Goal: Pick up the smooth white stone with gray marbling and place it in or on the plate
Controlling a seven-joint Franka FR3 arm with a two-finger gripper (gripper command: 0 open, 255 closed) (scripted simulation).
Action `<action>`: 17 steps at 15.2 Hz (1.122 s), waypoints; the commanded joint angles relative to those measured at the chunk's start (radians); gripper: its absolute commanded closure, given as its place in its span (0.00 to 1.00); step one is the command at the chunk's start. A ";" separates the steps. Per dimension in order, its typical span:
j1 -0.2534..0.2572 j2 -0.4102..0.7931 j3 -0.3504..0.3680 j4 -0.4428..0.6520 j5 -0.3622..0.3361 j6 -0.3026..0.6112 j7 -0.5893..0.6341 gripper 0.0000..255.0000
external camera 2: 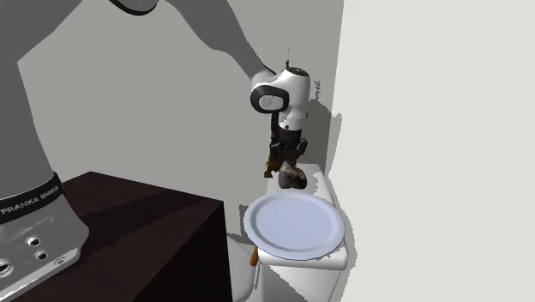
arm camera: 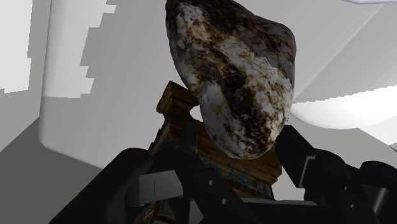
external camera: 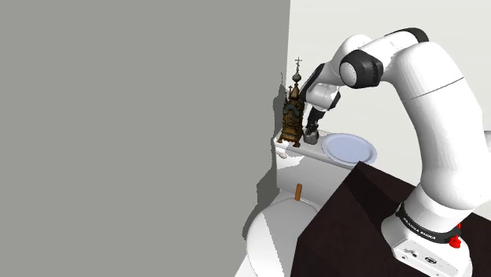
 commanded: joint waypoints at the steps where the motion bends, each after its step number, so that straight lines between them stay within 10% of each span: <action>1: 0.001 0.002 0.001 -0.002 0.000 0.000 0.000 1.00; 17: 0.042 -0.104 -0.057 -0.043 -0.068 -0.062 0.058 1.00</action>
